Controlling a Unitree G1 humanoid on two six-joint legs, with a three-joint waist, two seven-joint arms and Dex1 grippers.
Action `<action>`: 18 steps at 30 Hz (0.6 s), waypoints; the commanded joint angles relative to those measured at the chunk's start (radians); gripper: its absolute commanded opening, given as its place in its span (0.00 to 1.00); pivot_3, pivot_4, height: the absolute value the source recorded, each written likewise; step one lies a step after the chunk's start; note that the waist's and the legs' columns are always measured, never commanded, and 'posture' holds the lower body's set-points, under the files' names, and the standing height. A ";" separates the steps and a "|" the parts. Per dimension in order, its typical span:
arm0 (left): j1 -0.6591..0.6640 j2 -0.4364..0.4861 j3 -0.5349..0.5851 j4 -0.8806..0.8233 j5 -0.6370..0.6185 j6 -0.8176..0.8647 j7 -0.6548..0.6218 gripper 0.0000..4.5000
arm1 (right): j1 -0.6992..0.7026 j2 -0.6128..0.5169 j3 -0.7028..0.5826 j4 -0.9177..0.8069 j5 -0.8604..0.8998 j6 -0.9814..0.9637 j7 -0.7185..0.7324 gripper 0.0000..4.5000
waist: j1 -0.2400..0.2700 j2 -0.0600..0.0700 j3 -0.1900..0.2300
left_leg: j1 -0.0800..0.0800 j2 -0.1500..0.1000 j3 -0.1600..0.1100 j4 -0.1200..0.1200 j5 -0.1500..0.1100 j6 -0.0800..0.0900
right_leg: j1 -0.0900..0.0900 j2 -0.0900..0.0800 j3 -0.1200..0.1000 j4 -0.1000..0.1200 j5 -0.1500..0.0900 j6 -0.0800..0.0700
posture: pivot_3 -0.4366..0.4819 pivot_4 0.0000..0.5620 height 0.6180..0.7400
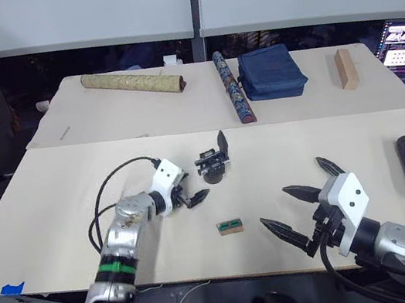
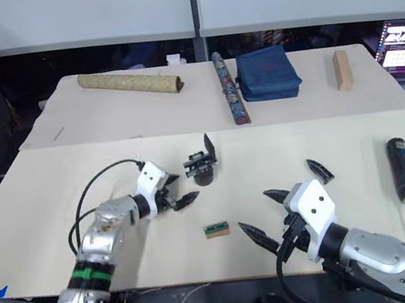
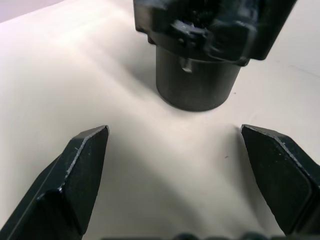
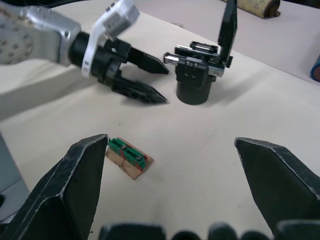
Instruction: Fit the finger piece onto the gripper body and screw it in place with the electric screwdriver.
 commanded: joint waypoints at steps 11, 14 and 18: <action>-0.379 -0.084 0.011 0.747 0.047 -0.483 -0.206 1.00 | -0.023 0.003 -0.009 0.000 0.006 -0.014 0.012 1.00 | 0.000 -0.001 0.001 | -0.002 -0.006 0.000 0.000 0.000 0.000 | -0.001 0.000 -0.004 0.000 0.000 0.001 | 0.48 0.27 1.00; -0.405 -0.103 0.029 0.789 0.049 -0.504 -0.192 1.00 | -0.018 0.004 -0.011 0.000 0.007 -0.015 0.013 1.00 | -0.002 -0.001 0.001 | -0.002 -0.006 -0.001 0.000 0.000 0.000 | -0.001 -0.001 -0.001 0.000 0.000 0.001 | 0.48 0.27 1.00; -0.407 -0.124 0.045 0.802 0.049 -0.509 -0.189 1.00 | -0.008 0.005 -0.012 -0.001 0.004 -0.019 0.014 1.00 | -0.003 -0.001 0.001 | -0.002 -0.005 -0.001 0.000 0.000 0.000 | -0.001 -0.001 -0.001 0.000 0.000 0.001 | 0.48 0.27 1.00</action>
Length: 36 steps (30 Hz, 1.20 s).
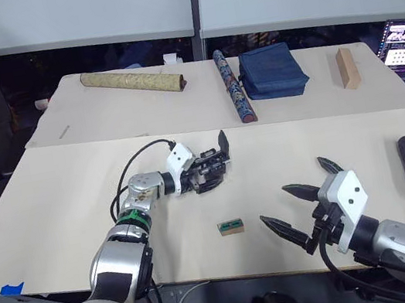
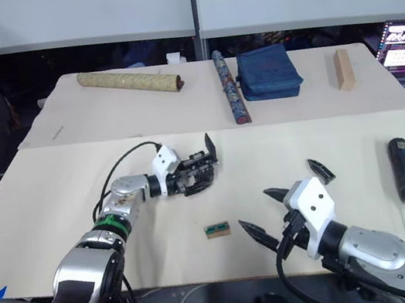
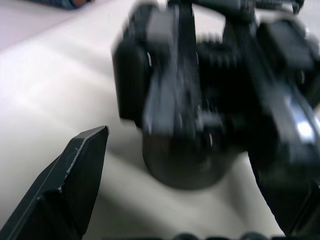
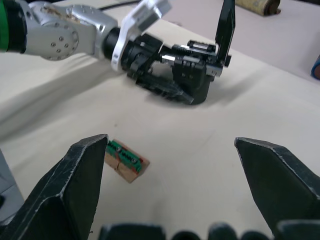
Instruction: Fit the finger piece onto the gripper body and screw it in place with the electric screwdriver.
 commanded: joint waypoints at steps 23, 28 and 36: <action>0.472 -0.338 0.032 -1.084 0.118 0.514 0.866 0.52 | 0.018 0.036 0.050 -0.023 -0.056 -0.045 -0.015 1.00 | 0.008 -0.001 0.000 | -0.001 0.004 -0.002 0.000 0.000 0.000 | 0.000 -0.005 0.002 -0.001 0.000 0.000 | 0.48 0.27 1.00; 0.465 -0.354 0.014 -1.002 0.134 0.453 0.933 0.52 | -0.001 0.047 0.069 -0.022 -0.059 -0.031 -0.015 1.00 | 0.005 -0.001 0.000 | 0.000 0.005 -0.002 -0.001 0.000 0.000 | 0.000 -0.004 0.002 -0.001 0.000 0.000 | 0.48 0.27 1.00; 0.513 -0.319 0.008 -0.991 0.107 0.458 0.894 0.63 | 0.000 0.065 0.040 -0.009 -0.077 -0.094 0.006 1.00 | 0.005 -0.001 0.000 | 0.000 0.005 -0.001 -0.001 0.000 0.000 | 0.000 -0.004 0.001 -0.002 0.000 0.000 | 0.48 0.27 1.00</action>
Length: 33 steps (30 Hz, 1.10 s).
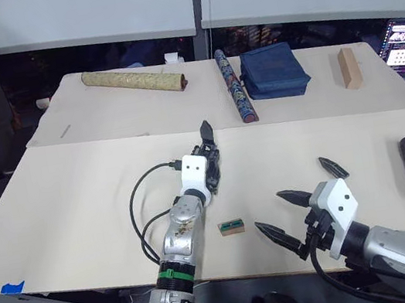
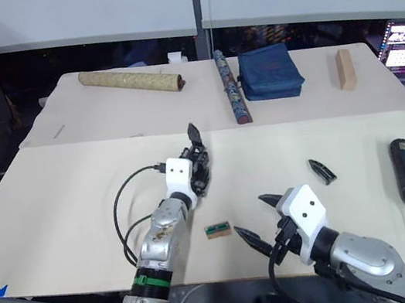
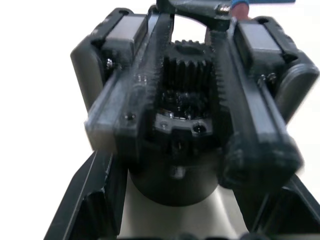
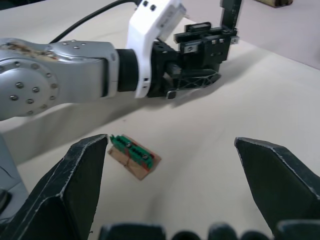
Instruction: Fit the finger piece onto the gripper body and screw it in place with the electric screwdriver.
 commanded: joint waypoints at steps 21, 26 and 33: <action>-0.380 0.453 -0.008 0.669 -0.188 -0.339 -0.906 0.99 | -0.042 0.016 -0.043 0.012 -0.004 -0.047 0.009 1.00 | -0.003 0.002 -0.001 | 0.002 -0.003 0.002 0.000 0.001 -0.002 | 0.000 0.006 -0.002 0.002 0.000 0.000 | 0.48 0.27 1.00; -0.489 0.413 0.005 0.872 -0.142 -0.463 -0.880 0.99 | -0.030 0.022 -0.032 0.006 -0.010 -0.048 0.005 1.00 | -0.005 0.001 -0.001 | 0.000 -0.008 0.001 -0.002 0.001 -0.002 | 0.000 0.005 -0.007 0.002 0.000 0.000 | 0.48 0.27 1.00; -0.569 0.359 0.015 0.967 -0.099 -0.504 -0.843 0.99 | -0.010 0.019 -0.040 -0.005 -0.007 -0.045 0.000 1.00 | -0.004 0.000 0.000 | 0.000 -0.007 0.000 0.000 0.001 -0.001 | 0.000 0.004 -0.001 0.002 -0.001 0.000 | 0.48 0.27 1.00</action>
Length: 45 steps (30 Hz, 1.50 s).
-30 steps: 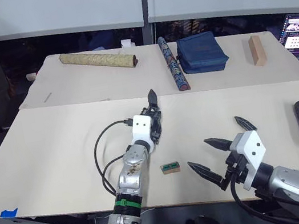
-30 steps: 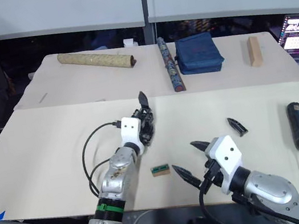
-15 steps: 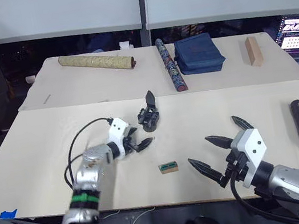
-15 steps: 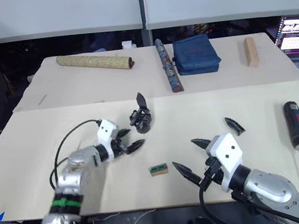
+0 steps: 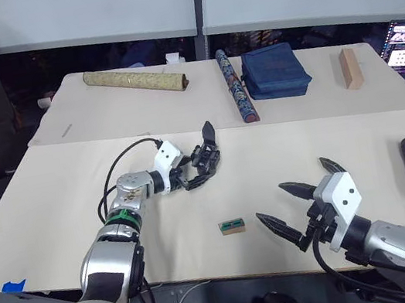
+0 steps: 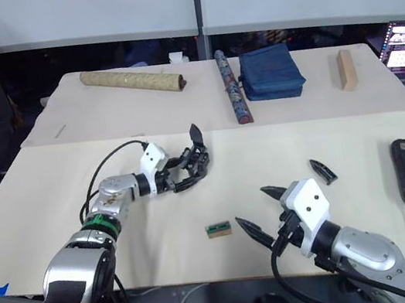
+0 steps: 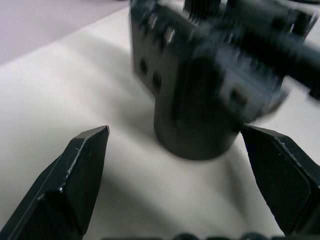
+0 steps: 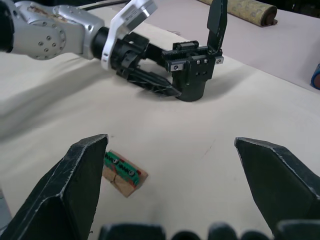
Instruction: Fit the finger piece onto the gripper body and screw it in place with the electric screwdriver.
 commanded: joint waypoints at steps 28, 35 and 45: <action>0.522 -0.304 -0.066 -1.135 0.062 0.535 0.578 0.62 | 0.064 0.009 -0.047 -0.074 -0.006 -0.028 -0.006 1.00 | 0.003 0.000 0.000 | 0.000 0.006 -0.001 0.000 0.000 0.000 | 0.000 -0.002 0.003 -0.001 0.000 0.000 | 0.48 0.27 1.00; 0.590 -0.292 -0.112 -1.080 0.068 0.460 0.601 0.62 | 0.063 0.011 -0.055 -0.079 0.005 -0.017 -0.006 1.00 | 0.002 0.000 0.000 | 0.000 0.007 -0.001 0.000 0.000 0.000 | 0.000 -0.002 0.004 0.000 0.000 0.000 | 0.48 0.27 1.00; 0.620 -0.214 -0.114 -1.026 0.049 0.449 0.553 0.62 | 0.054 0.016 -0.049 -0.073 0.004 -0.018 -0.009 1.00 | -0.002 0.000 0.000 | 0.002 0.008 0.000 0.000 0.000 0.000 | 0.001 -0.002 0.005 0.000 0.000 0.000 | 0.48 0.27 1.00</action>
